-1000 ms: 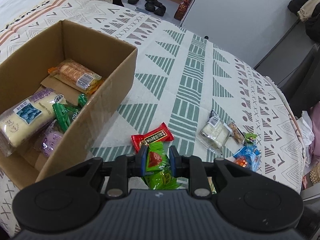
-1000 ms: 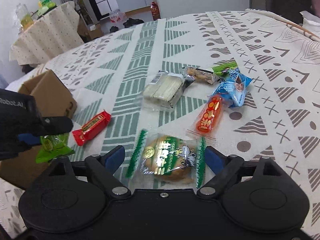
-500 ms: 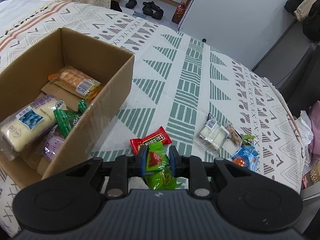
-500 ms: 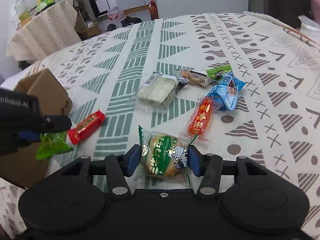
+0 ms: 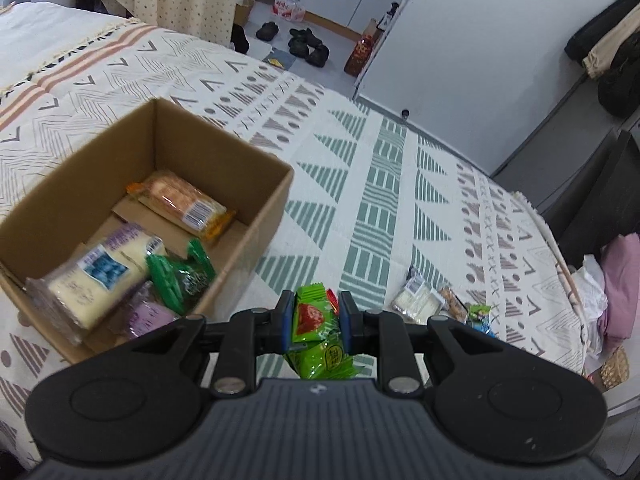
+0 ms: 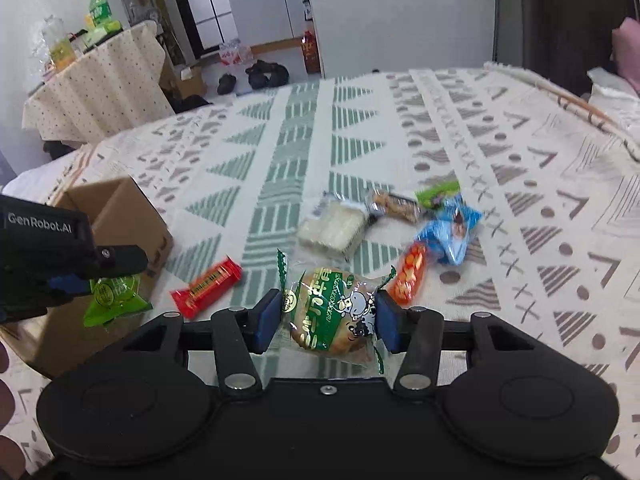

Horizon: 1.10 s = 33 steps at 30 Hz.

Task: Organize snacks
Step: 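Carry the green pack and bun pack over the cardboard box with both grippers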

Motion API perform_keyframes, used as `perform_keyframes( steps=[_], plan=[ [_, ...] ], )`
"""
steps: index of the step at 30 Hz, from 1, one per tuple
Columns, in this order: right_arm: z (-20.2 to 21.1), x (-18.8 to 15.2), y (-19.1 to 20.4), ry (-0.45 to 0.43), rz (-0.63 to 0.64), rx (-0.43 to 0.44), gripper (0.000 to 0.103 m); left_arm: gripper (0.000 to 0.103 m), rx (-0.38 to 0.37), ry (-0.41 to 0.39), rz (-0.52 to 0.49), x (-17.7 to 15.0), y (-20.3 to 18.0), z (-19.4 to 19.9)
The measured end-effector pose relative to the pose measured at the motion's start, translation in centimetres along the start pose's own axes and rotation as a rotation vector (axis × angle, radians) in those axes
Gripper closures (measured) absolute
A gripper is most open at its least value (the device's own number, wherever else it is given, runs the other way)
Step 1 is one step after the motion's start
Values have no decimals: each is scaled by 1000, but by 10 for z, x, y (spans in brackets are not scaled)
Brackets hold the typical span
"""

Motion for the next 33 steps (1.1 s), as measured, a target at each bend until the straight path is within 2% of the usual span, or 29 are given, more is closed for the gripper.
perform_keyframes(
  steps=[9,18,27,33],
  plan=[
    [26,27,33,-74,24,39,54,81,-41,-52,62,30,23,24],
    [40,52,77,-140,71,95,54,81,-31,-81,158,62,68,33],
    [31,60,122,-146,111,142,54,81,12,-94,266,87,122,30],
    [21,62,146,-140,129,160,54,80,8,-79,304,91,140,25]
  ],
)
Point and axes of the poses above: each gripper's, at about its wrist camera, not at the fingertips, and z roughly against the way its jaws point, y to its left, x to its top, the point moved 5 cm from there along -z, roughly the way its jaws point, and after that the axes turned 3 degrees about x, right-handed, at the moved point
